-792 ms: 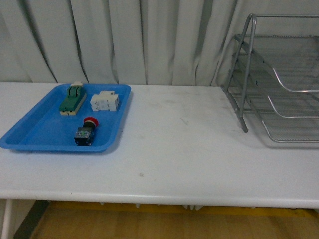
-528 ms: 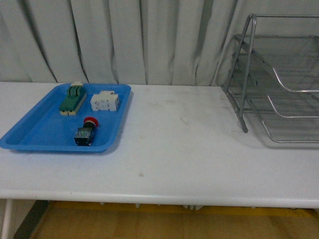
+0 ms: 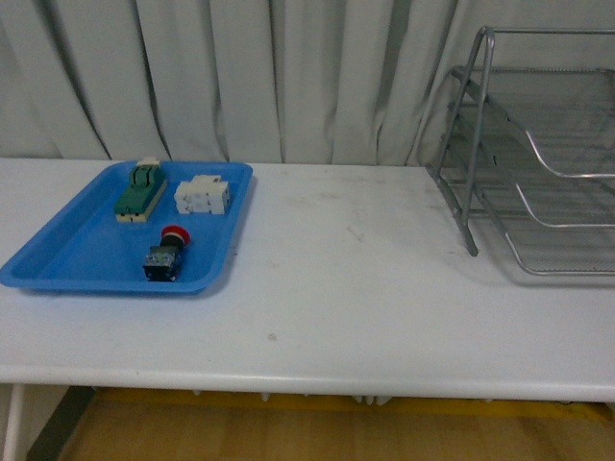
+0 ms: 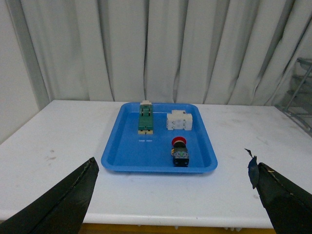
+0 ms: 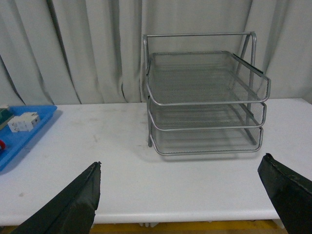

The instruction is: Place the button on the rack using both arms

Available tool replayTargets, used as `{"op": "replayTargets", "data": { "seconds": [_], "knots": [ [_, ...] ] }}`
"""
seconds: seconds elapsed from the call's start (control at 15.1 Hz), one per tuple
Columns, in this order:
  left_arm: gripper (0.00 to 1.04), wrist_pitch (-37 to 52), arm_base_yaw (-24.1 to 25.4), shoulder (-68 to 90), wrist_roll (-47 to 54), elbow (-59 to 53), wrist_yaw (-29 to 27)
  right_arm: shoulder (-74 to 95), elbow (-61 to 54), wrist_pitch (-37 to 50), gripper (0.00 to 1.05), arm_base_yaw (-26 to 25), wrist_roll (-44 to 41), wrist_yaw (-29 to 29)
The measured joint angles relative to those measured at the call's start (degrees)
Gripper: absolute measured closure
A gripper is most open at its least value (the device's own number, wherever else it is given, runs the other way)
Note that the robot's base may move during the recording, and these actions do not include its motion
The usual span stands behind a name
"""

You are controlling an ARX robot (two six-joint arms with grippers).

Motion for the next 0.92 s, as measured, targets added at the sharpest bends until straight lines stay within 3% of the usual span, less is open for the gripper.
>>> {"op": "replayTargets", "data": {
  "seconds": [0.79, 0.86, 0.92],
  "knots": [
    [0.07, 0.0, 0.0, 0.0, 0.0, 0.0, 0.0, 0.02, 0.02, -0.22, 0.06, -0.02, 0.0, -0.11],
    [0.07, 0.0, 0.0, 0.0, 0.0, 0.0, 0.0, 4.39, 2.34, -6.21, 0.06, -3.41, 2.43, -7.32],
    [0.07, 0.02, 0.0, 0.0, 0.0, 0.0, 0.0, 10.75, 4.11, -3.48, 0.06, -6.69, 4.66, -10.97]
  ]
}}
